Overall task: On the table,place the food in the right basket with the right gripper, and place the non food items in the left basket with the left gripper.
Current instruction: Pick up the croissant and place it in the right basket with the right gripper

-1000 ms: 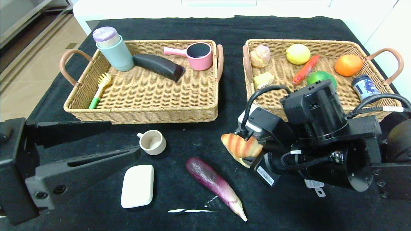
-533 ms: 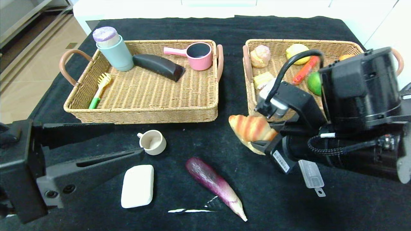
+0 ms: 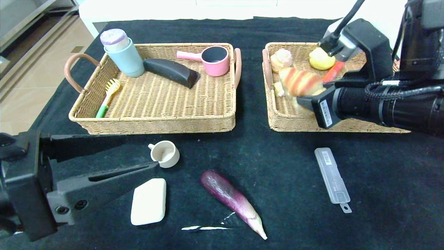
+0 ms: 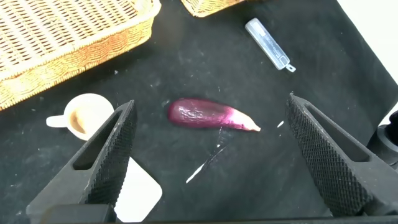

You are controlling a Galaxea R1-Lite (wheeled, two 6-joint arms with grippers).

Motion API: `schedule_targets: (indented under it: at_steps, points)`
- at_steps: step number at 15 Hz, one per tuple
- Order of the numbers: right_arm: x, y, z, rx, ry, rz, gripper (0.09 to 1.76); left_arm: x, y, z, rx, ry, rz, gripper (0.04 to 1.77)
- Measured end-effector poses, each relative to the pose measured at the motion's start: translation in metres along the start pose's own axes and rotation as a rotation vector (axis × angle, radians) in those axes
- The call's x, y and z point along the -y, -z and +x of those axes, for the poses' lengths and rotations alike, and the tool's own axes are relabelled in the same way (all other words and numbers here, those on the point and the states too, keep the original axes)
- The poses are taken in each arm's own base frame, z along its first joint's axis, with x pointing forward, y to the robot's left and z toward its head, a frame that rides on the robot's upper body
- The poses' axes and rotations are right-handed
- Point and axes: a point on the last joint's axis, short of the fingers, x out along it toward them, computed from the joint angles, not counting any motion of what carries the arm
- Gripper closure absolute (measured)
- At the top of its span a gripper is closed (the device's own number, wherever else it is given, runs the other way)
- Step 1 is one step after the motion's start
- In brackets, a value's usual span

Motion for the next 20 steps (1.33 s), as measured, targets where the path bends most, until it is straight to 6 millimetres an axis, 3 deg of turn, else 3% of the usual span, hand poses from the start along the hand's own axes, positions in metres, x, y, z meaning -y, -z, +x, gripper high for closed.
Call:
schedule_targets:
  at_steps: [4,12,20]
  points:
    - [0.022,-0.007,0.029,0.098,0.177,0.060,1.03,0.000,0.000,0.000,0.000,0.001,0.000,0.09]
    - [0.045,-0.002,0.092,0.190,0.389,0.130,1.03,0.000,0.001,0.002,-0.006,-0.001,-0.001,0.09]
    - [0.046,0.009,0.109,0.163,0.402,0.127,1.03,0.000,0.002,0.003,-0.009,-0.001,-0.001,0.09]
